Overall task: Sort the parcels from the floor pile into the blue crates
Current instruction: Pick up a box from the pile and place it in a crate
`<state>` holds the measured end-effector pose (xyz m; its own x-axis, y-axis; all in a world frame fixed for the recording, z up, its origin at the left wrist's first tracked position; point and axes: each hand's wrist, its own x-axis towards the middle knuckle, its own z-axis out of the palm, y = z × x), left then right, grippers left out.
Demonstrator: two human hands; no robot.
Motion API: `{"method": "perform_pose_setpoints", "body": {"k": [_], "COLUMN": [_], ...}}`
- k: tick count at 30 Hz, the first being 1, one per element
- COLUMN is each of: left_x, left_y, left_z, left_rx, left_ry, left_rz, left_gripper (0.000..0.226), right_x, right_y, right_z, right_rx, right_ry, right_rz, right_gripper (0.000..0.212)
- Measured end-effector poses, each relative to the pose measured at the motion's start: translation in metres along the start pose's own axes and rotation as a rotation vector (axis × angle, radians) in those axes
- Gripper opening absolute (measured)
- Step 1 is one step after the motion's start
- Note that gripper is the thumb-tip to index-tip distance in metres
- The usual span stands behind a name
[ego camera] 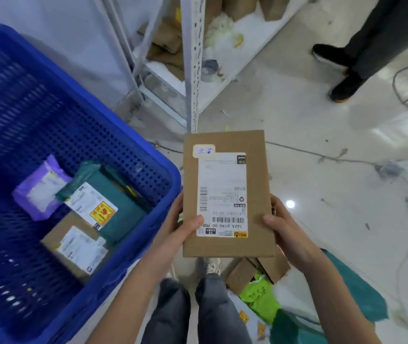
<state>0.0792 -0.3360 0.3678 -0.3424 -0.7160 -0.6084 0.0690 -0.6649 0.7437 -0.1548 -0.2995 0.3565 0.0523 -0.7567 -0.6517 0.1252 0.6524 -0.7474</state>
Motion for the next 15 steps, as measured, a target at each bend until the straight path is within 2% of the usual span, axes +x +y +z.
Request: {"method": "perform_pose_setpoints", "body": {"k": [3, 8, 11, 13, 15], "left_x": [-0.028, -0.065, -0.076, -0.076, -0.076], "left_y": [0.018, 0.026, 0.019, 0.014, 0.011], "left_z": [-0.026, -0.076, -0.100, -0.113, -0.128], "left_rx": [-0.045, -0.114, -0.266, -0.407, -0.529], "left_ry": [0.078, 0.153, 0.285, 0.387, 0.442], "left_rz": [0.033, 0.088, 0.110, 0.134, 0.178], "left_gripper": [0.079, 0.087, 0.096, 0.084, 0.064], "right_x": [0.008, 0.022, 0.031, 0.036, 0.041], "right_y": [-0.017, -0.029, -0.027, -0.020, -0.009], "right_z": [0.031, 0.100, 0.157, 0.196, 0.233], "right_rx": [-0.008, 0.076, 0.128, 0.167, 0.174], "right_ry": [-0.044, -0.073, -0.028, -0.010, -0.026], "right_rz": [-0.074, -0.148, -0.186, -0.197, -0.163], "right_gripper": [0.068, 0.085, 0.078, 0.072, 0.080]}}
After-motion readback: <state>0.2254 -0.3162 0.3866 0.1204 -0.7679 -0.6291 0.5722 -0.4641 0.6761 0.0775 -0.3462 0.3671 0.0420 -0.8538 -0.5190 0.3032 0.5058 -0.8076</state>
